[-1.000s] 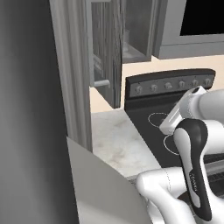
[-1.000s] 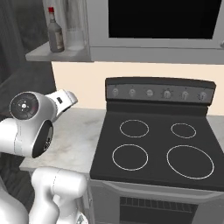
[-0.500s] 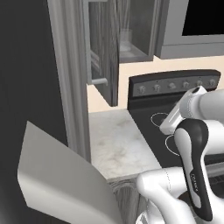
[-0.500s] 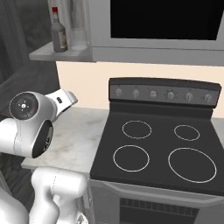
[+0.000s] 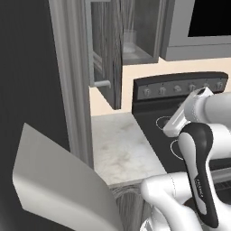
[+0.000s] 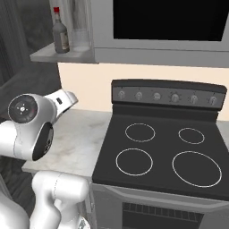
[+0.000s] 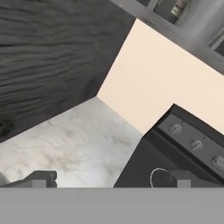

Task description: There is a bowl on the dining counter. Grab a lemon wedge from the fridge and place it in the bowl. Then get the liquor bottle and glass cup from the cabinet and place them next to the bowl.

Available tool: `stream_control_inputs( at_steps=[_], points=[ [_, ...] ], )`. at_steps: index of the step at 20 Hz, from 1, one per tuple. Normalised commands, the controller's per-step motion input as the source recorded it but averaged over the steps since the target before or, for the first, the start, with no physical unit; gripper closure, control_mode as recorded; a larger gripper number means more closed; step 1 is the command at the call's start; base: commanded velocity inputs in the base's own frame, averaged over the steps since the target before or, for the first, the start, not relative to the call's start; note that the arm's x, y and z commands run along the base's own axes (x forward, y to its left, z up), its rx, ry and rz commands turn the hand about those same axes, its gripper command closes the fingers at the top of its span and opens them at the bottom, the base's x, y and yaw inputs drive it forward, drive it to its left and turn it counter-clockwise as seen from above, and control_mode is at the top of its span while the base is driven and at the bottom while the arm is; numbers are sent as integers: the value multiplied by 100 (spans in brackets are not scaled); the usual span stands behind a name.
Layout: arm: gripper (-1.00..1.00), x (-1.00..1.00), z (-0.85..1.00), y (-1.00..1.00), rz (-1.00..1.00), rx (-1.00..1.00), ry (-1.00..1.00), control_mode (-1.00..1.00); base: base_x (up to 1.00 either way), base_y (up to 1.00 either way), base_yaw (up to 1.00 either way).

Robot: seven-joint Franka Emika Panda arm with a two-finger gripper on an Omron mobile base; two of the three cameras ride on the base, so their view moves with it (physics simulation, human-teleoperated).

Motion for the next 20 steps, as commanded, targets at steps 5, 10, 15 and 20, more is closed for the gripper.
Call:
stream_control_inputs(
  at_steps=[5, 10, 15, 20],
  points=[
    [-100, 0, 59, 15, 0, 10, -11, -100, 0, 0, 0],
    [-100, 0, 74, 20, -2, 12, -8, -100, 0, 0, 0],
    [-100, 0, 68, 25, -8, 16, 0, -100, 0, 0, 0],
    [-100, 7, 50, 30, -12, 13, 0, -100, 0, 0, 0]
  ],
)
